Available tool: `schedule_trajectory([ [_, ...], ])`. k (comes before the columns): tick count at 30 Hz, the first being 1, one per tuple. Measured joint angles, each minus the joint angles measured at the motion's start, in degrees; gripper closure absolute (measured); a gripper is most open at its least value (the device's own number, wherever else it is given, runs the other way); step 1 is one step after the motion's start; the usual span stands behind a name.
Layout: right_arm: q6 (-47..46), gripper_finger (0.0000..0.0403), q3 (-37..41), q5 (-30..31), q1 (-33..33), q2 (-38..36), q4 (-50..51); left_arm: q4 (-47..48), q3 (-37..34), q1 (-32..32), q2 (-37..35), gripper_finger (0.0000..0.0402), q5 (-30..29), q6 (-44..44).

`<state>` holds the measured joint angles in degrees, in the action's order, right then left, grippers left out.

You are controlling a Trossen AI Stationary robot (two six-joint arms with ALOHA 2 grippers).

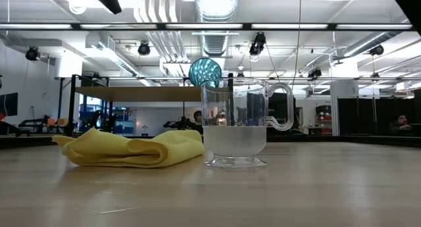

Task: Stack small to large cups/mugs on shelf
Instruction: Put the orange mug on the shelf

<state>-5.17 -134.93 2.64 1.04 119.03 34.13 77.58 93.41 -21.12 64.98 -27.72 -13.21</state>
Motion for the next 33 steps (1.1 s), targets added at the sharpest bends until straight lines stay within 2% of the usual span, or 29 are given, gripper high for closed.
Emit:
schedule_trajectory([
  [3,1.4,0.0394,0.0,4.1,0.9,0.0,0.4,-0.9,-0.2,0.1,-0.8,0.0314,-0.2,-0.2],
  [13,-3.8,0.0394,0.2,4.9,1.1,0.2,8.8,-0.6,-1.8,0.1,0.0,0.0314,2.5,-1.5],
  [24,-5.4,0.0394,0.2,10.4,1.1,0.6,16.8,-0.5,-5.3,0.1,2.0,0.0314,2.4,-1.5],
  [29,-5.4,0.0394,0.2,10.4,1.2,0.6,16.7,-0.6,-6.4,0.1,2.1,0.0314,3.6,-1.6],
  [33,-5.3,0.0394,0.2,6.2,2.0,0.6,16.5,-0.6,-6.1,0.1,1.7,0.0314,5.1,-1.6],
])
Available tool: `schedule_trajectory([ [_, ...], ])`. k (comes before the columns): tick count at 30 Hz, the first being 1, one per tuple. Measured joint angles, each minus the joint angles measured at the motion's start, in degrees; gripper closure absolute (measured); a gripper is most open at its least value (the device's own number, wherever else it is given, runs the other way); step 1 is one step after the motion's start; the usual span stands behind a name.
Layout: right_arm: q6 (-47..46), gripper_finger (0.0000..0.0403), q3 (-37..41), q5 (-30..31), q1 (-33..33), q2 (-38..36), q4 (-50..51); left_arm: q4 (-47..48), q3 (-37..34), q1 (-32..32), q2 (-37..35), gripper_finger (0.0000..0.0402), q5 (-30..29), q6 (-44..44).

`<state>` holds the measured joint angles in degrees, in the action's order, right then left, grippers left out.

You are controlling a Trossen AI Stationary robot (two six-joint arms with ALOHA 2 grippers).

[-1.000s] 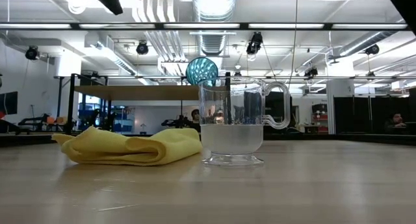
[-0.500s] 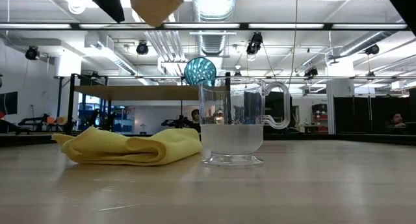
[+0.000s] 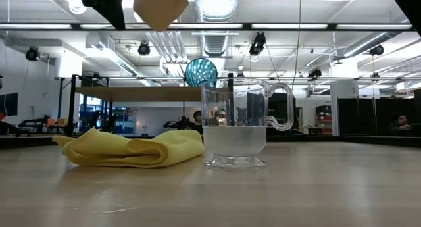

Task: Stack small to large cups/mugs on shelf
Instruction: Put the orange mug on the shelf

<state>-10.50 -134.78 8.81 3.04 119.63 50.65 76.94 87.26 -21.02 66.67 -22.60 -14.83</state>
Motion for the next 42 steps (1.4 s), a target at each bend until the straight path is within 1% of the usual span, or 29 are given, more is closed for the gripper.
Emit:
schedule_trajectory([
  [5,2.5,0.0394,0.0,0.3,0.7,0.0,0.0,0.0,0.2,0.0,-0.6,0.0314,1.7,-0.1],
  [7,2.5,0.0394,0.0,2.0,0.5,0.0,0.0,0.0,0.2,0.0,-0.9,0.0314,2.3,-0.8],
  [10,5.2,0.0394,0.0,5.2,-0.1,0.0,-0.4,0.0,0.2,0.0,-1.2,0.0314,3.3,-1.8],
  [14,6.6,0.0394,0.0,5.3,-2.3,0.0,-3.0,-0.5,0.2,0.0,-1.4,0.0314,3.4,-2.4],
  [22,8.9,0.0394,0.0,1.7,-8.7,0.0,-4.7,-5.7,0.2,0.1,-1.5,0.0314,5.9,-2.9],
  [27,7.9,0.0394,0.0,-5.6,-11.8,0.2,-10.3,-10.4,0.3,0.1,-1.1,0.0314,5.9,-2.9],
  [31,7.4,0.0394,-0.1,-6.2,-12.9,1.1,-11.8,-11.3,0.3,0.1,-0.6,0.0314,5.9,-2.9],
  [35,6.0,0.0394,-0.1,-7.5,-14.3,3.3,-9.3,-11.7,0.3,0.0,0.0,0.0314,5.9,-2.9],
  [38,6.2,0.0394,0.1,-8.8,-14.6,4.9,-9.5,-11.5,0.3,0.0,0.1,0.0314,5.8,-2.8],
  [42,6.4,0.0394,0.0,-9.5,-14.6,5.4,-11.7,-11.4,0.3,0.0,0.1,0.0314,4.1,-2.8],
])
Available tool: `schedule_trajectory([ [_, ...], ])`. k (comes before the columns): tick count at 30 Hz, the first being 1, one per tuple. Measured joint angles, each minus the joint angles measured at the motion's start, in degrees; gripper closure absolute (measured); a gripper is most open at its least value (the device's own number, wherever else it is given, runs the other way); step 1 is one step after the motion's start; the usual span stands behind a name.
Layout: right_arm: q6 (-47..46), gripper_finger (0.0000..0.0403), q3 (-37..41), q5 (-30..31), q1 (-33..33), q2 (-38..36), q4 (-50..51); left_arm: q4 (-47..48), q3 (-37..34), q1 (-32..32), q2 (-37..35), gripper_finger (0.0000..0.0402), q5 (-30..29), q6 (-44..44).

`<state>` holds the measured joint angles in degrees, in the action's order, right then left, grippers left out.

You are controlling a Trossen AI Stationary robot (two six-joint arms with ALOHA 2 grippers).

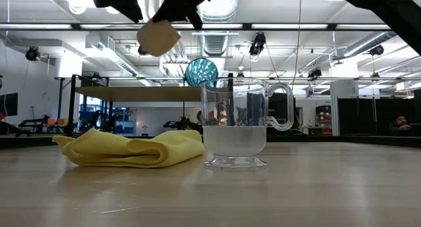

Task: Stack small to large cups/mugs on shelf
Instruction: Put the orange mug on the shelf

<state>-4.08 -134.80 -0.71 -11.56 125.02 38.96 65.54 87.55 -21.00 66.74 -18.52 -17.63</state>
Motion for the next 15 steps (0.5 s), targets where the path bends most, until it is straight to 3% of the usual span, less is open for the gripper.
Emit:
schedule_trajectory([
  [6,0.0,0.0394,0.0,0.0,-0.5,0.7,-1.0,-0.1,0.0,0.0,0.3,0.0314,-0.3,0.0],
  [10,-0.9,0.0394,-0.1,-4.7,-1.2,1.8,-1.3,-0.5,0.0,0.0,1.7,0.0314,-0.5,0.0],
  [15,-1.5,0.0394,0.1,-5.2,-1.7,3.7,-2.4,0.2,0.0,0.0,4.4,0.0314,-1.5,0.1],
])
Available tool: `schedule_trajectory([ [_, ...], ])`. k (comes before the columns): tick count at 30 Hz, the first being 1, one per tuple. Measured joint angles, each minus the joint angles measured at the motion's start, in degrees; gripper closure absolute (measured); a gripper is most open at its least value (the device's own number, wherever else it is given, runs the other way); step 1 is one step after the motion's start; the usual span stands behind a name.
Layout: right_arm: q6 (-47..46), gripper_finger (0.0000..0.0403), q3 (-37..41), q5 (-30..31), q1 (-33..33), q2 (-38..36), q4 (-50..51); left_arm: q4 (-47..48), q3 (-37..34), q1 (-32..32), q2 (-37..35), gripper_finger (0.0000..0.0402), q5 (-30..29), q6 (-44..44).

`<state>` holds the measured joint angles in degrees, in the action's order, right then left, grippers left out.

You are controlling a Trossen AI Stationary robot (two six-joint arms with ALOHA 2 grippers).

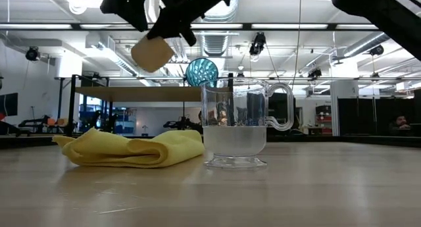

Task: Stack small to large cups/mugs on shelf
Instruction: Put the orange mug on the shelf

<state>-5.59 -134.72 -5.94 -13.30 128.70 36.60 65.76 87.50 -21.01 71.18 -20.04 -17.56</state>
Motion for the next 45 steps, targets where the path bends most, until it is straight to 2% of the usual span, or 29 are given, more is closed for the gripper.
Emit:
schedule_trajectory([
  [6,-1.5,0.0394,-0.1,0.1,-1.0,1.0,1.0,2.3,0.0,-0.1,1.6,0.0314,-3.0,0.0],
  [21,-3.0,0.0394,-0.1,0.6,-2.6,1.0,0.8,2.4,-1.8,-4.8,1.9,0.0314,-2.6,0.3],
  [26,-1.1,0.0394,-0.1,0.9,-2.7,1.0,0.4,2.0,-4.4,-5.6,1.9,0.0314,-1.4,0.2],
  [34,-0.4,0.0394,-0.1,1.4,-3.5,1.0,0.4,0.2,-4.6,-7.0,2.0,0.0314,-1.2,0.4],
  [40,-0.4,0.0392,-0.1,-2.7,-4.1,1.0,-0.1,-0.1,-5.0,-8.1,3.1,0.0314,-0.6,0.5],
  [45,0.0,0.0378,-0.1,-3.1,-4.1,1.0,-0.8,-1.2,-6.4,-8.8,3.7,0.0314,0.2,0.5],
])
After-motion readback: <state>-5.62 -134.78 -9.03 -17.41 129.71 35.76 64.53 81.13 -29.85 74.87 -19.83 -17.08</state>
